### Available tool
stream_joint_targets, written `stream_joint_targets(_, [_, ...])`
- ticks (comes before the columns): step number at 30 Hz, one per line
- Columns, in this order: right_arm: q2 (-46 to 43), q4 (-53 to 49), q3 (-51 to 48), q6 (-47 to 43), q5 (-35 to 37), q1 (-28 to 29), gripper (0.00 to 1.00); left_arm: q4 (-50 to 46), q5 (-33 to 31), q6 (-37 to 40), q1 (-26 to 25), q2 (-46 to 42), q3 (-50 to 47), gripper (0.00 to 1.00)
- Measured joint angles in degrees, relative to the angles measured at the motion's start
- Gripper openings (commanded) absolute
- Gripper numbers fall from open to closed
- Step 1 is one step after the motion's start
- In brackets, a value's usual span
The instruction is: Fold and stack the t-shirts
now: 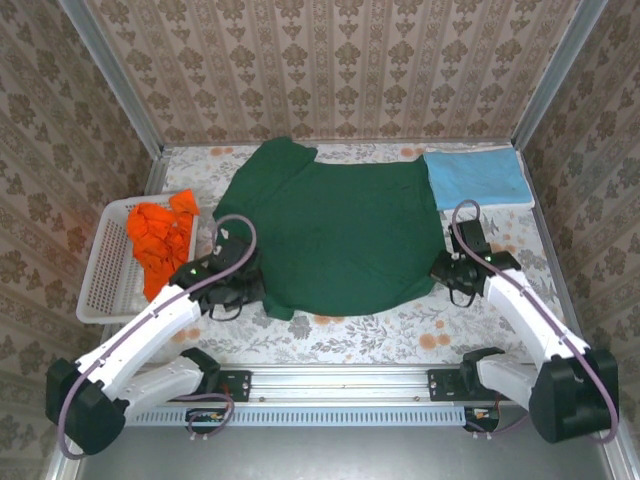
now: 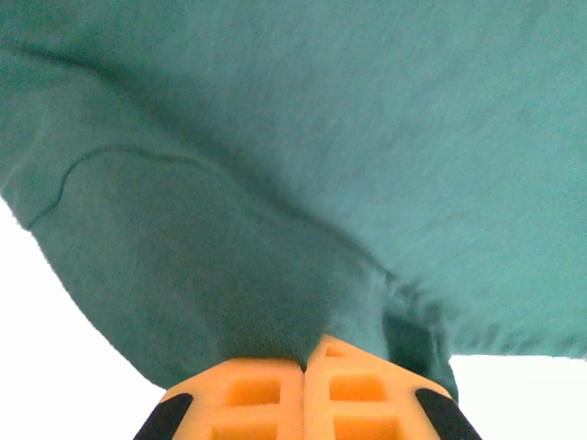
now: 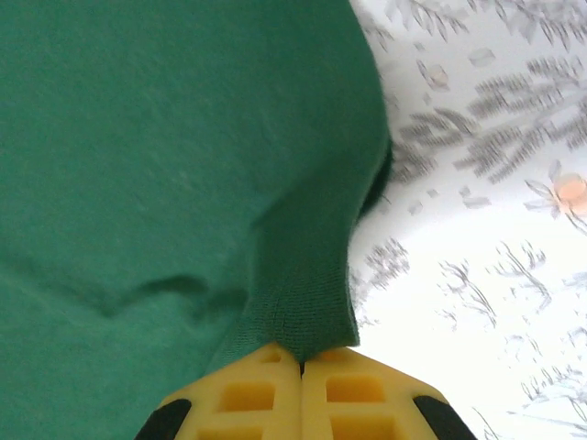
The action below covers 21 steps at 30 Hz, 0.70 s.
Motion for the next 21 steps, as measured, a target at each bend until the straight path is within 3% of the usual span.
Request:
stream_joint_targets(4, [11.34,0.42,9.44,-2.03,0.02,0.04,0.02,4.98,4.35,3.30,8.17,8.90,5.20,0.00])
stream_joint_targets(6, [18.45,0.02,15.74,-3.32,0.07,0.04,0.05,6.32,5.73,4.87,11.41,15.78,10.47,0.06])
stream_joint_targets(8, [25.86,-0.70,22.14,-4.57,0.33,0.02,0.15,8.20,6.64,6.16,13.86,22.69,16.31,0.28])
stream_joint_targets(9, [29.86,-1.11,25.55,-5.31,0.72,0.02,0.26,9.27,7.13,6.91,14.95,26.10,19.08,0.37])
stream_joint_targets(12, [37.40,-2.21,31.78,-7.04,1.79,-0.44,0.49,11.69,8.44,8.09,17.57,33.09,24.50,0.55])
stream_joint_targets(13, [38.62,-2.47,32.63,-7.08,1.88,-0.83,0.60,11.85,8.46,8.66,18.27,34.53,25.55,0.60])
stream_joint_targets(15, [38.66,-2.78,32.37,-7.76,2.01,-1.66,0.69,11.82,8.02,9.11,18.93,35.26,26.14,0.64])
stream_joint_targets(21, [27.28,4.04,20.55,-5.79,-2.56,-4.39,0.64,13.09,6.84,9.68,18.64,29.44,21.16,0.64])
